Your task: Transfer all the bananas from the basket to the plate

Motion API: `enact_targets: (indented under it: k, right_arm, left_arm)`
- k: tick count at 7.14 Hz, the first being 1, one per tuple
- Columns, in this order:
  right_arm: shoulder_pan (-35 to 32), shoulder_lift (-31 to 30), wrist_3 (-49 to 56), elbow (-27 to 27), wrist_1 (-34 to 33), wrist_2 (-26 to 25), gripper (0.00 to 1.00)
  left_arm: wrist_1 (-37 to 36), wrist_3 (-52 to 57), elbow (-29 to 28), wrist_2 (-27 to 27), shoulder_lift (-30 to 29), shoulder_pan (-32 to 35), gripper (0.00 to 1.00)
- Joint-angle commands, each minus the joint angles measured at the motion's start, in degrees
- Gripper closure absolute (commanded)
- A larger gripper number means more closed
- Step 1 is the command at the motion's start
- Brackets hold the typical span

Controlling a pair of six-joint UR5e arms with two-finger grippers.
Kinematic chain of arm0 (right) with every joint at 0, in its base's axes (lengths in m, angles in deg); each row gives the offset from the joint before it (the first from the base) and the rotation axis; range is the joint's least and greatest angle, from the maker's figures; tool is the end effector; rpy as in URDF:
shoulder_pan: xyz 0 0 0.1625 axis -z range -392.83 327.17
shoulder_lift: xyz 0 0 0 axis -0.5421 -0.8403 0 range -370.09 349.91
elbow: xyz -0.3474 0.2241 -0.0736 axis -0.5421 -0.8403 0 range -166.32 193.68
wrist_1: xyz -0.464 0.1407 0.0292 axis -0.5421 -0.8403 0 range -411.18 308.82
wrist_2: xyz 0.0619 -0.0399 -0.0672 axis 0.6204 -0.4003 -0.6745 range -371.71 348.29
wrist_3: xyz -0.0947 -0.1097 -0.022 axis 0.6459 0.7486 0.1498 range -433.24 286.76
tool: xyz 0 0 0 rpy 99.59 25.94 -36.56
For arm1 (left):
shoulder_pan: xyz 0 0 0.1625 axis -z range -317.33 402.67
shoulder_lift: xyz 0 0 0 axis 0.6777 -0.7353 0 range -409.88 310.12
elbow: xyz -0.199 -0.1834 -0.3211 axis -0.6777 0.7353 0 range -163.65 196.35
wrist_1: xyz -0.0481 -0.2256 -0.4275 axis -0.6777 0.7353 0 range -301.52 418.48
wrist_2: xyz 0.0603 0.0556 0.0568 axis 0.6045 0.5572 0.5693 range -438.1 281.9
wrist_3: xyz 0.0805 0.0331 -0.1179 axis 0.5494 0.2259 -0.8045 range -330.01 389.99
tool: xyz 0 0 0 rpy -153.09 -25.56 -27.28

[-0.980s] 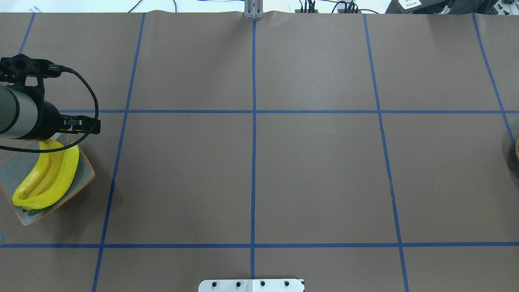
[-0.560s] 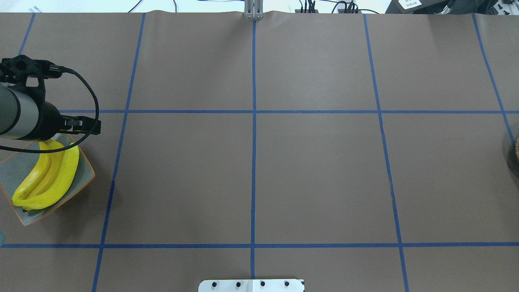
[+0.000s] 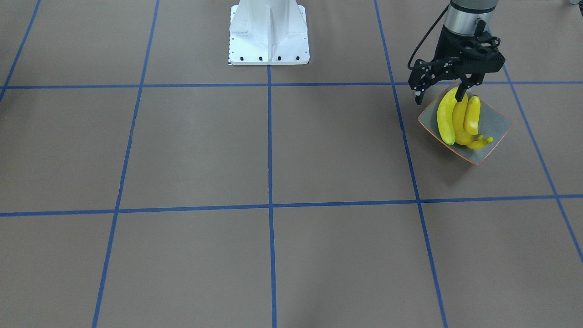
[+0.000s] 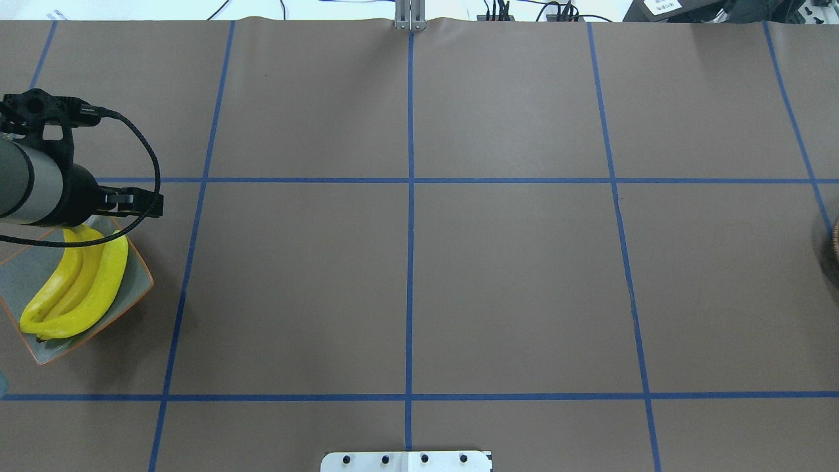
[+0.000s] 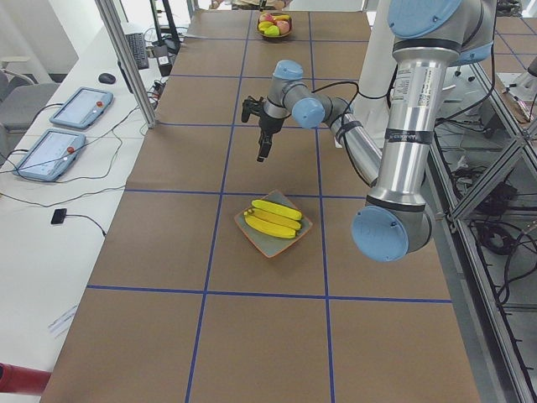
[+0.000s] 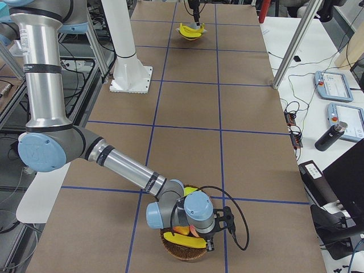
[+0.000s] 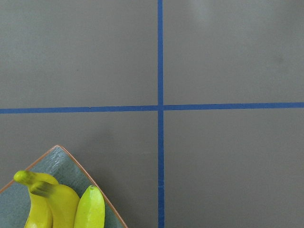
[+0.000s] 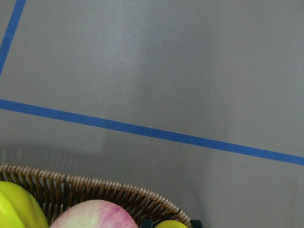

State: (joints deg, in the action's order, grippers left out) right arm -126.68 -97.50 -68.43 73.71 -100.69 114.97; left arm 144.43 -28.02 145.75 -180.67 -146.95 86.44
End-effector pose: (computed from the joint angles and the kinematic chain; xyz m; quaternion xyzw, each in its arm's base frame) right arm 0.0830 -0.5532 0.8885 0.1317 -0.3035 -0.0438 0.9427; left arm 0.3224 -0.4493 0.2789 0.1403 0.3466 -0.0557 0.9258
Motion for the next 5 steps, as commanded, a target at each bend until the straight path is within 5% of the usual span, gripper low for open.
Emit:
enact_targets:
  k: [1,5]
  right_arm:
    - [0.0,0.0,0.4,0.6,0.1,0.0,1.00]
    - [-0.6,0.1,1.8,3.9,-0.3,-0.2,1.00]
  left_arm:
    - [0.0,0.0,0.0,0.0,-0.1,0.0,0.00]
    - [0.0,0.0,-0.4,0.0,-0.2,0.0,0.00]
